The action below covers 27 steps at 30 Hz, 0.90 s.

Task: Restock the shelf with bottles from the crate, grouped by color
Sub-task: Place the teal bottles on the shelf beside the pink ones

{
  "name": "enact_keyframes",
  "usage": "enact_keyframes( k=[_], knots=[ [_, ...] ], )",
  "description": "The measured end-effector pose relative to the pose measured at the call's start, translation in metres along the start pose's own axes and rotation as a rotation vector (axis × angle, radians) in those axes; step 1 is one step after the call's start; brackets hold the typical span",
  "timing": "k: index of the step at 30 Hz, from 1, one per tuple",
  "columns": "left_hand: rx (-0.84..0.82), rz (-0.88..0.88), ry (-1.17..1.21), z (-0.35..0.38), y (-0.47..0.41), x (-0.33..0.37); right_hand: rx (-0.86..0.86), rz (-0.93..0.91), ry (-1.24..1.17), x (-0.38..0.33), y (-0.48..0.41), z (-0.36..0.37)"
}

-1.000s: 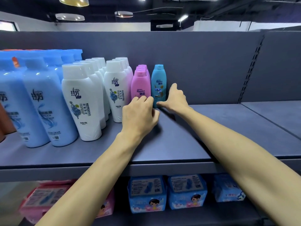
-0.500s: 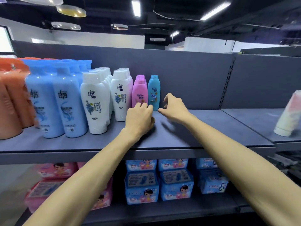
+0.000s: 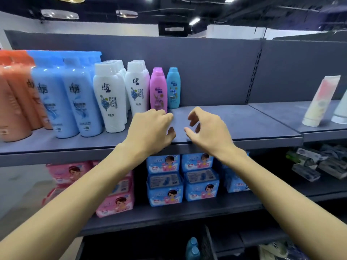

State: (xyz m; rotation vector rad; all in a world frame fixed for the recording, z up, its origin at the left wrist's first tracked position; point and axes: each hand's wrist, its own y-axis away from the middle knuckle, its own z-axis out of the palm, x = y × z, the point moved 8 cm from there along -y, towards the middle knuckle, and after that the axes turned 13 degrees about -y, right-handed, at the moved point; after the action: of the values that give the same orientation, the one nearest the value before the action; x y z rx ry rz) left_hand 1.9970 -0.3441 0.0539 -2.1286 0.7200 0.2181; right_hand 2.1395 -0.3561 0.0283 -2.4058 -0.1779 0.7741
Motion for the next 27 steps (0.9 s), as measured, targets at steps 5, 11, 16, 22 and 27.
enact_keyframes(
  k=[5,11,16,22,27],
  knots=[
    [0.112,-0.019,0.012,-0.017,0.057,0.034,0.042,-0.068,-0.028,-0.002,0.076,0.012],
    [-0.009,-0.004,0.133,0.028,0.106,0.069,-0.122,0.075,-0.005,0.046,0.128,0.063],
    [-0.157,-0.011,0.192,0.073,0.148,0.097,-0.265,0.193,0.034,0.085,0.173,0.114],
    [-0.377,-0.03,0.248,0.125,0.215,0.13,-0.427,0.37,0.001,0.135,0.229,0.17],
    [-0.524,-0.069,0.28,0.158,0.259,0.152,-0.541,0.577,-0.033,0.177,0.28,0.211]
  ],
)
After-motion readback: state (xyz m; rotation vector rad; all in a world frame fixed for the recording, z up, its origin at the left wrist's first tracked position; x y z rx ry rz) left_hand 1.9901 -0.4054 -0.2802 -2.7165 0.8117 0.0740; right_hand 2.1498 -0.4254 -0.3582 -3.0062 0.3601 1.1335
